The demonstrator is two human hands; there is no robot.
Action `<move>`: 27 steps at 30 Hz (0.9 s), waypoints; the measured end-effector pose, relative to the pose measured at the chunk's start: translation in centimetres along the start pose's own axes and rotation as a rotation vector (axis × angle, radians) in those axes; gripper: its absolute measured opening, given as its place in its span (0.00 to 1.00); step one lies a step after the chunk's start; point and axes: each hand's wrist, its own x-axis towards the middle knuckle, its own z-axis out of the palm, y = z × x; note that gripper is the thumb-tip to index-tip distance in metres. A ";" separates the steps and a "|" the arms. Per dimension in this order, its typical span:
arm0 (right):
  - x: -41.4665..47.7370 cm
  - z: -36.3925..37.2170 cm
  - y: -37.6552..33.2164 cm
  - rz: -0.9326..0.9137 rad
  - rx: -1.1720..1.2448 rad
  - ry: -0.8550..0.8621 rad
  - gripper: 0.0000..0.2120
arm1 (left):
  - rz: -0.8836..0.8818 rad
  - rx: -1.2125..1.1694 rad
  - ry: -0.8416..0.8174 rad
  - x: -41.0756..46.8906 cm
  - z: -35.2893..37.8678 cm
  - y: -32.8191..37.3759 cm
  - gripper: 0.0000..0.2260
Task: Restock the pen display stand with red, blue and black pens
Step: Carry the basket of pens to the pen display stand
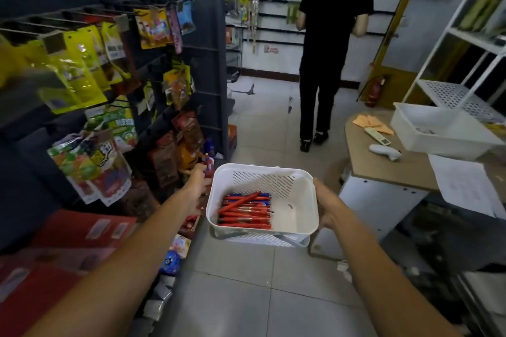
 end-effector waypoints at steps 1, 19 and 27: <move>0.4 -0.7 -0.4 0.009 -0.002 -0.001 0.18 | -0.004 -0.006 -0.012 0.3 0.9 0.3 0.26; 11.8 -4.5 -8.2 0.075 -0.129 0.120 0.32 | 0.007 -0.019 -0.022 12.1 6.8 8.4 0.21; 19.5 -1.6 -14.7 0.037 -0.087 0.160 0.28 | -0.002 -0.061 -0.095 21.1 5.3 15.6 0.21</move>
